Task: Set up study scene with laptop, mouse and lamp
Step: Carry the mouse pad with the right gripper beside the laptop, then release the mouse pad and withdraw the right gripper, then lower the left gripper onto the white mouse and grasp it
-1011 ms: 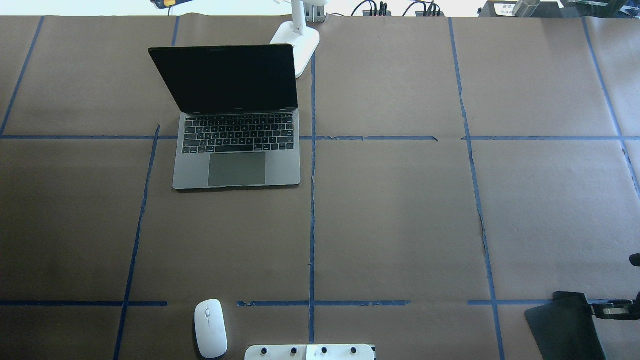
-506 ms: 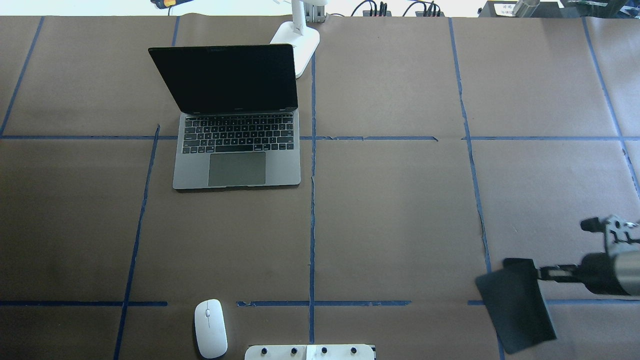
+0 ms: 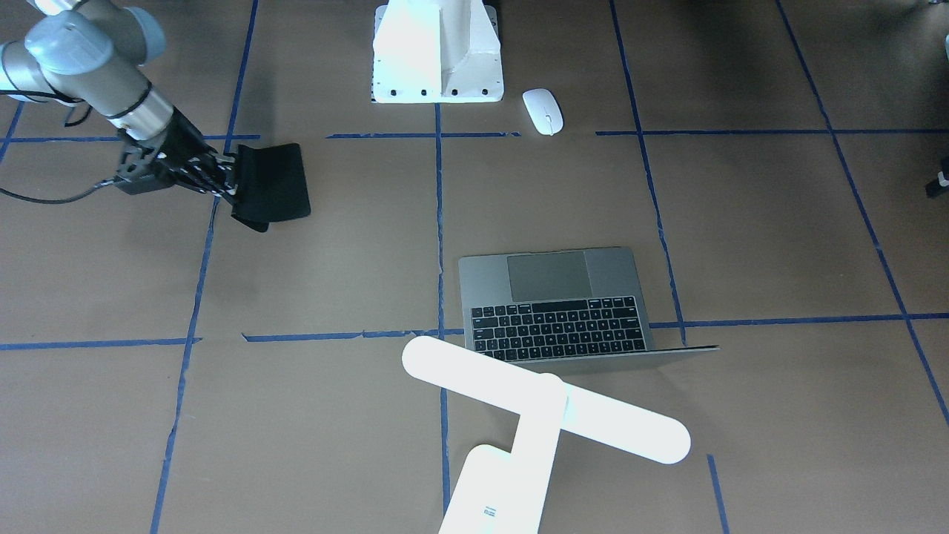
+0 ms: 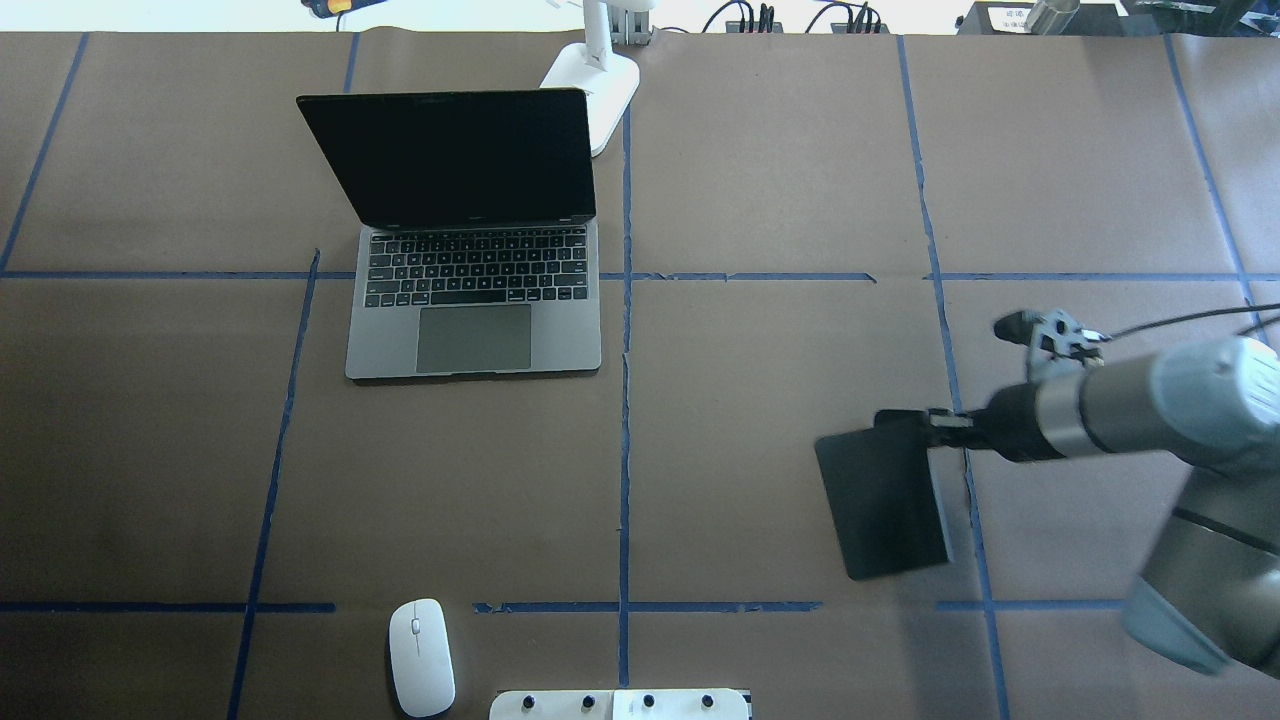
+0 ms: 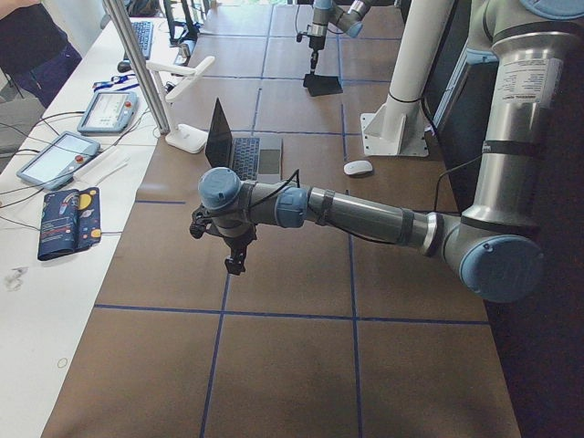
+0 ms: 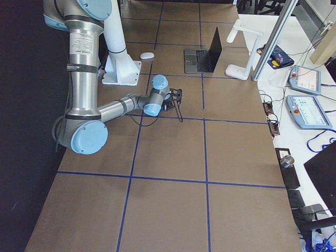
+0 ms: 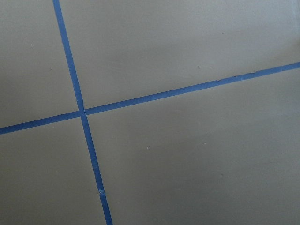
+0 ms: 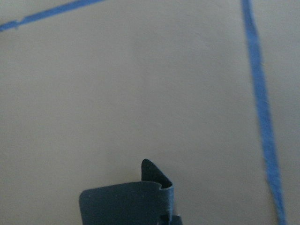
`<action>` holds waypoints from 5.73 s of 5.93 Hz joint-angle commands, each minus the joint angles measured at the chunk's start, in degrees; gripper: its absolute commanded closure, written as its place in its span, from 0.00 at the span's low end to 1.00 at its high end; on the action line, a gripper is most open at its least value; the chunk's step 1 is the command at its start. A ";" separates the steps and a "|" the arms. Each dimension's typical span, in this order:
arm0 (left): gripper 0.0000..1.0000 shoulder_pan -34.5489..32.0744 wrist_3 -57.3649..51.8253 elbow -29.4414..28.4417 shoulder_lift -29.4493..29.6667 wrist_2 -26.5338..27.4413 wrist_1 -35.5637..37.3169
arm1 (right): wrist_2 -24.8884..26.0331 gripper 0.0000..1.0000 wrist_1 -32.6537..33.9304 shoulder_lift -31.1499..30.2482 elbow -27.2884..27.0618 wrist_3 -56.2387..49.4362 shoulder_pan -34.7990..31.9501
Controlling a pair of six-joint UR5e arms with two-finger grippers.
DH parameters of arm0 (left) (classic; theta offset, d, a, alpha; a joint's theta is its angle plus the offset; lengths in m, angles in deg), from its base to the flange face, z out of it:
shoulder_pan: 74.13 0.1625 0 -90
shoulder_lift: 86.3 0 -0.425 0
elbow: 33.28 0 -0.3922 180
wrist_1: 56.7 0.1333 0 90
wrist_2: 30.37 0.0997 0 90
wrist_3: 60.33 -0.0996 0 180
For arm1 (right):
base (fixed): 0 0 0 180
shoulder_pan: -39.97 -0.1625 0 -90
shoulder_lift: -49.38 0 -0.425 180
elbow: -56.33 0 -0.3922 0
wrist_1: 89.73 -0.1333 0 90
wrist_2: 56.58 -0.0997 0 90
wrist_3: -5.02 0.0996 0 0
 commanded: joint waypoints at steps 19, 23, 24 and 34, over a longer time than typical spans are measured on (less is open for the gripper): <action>0.00 51.27 66.57 25.89 -0.79 30.81 -21.20 | -17.97 0.00 50.81 4.94 -3.77 -74.29 -37.96; 0.00 73.11 97.15 26.69 1.66 48.77 -14.04 | -20.46 0.00 50.89 -12.67 -2.75 -103.35 -56.25; 0.00 74.87 102.95 26.61 4.81 48.78 -9.03 | -20.20 0.00 50.98 -13.31 -2.74 -102.60 -56.54; 0.70 79.72 105.74 18.78 10.38 48.87 -8.63 | -20.46 0.00 50.89 -13.41 -2.65 -101.18 -56.55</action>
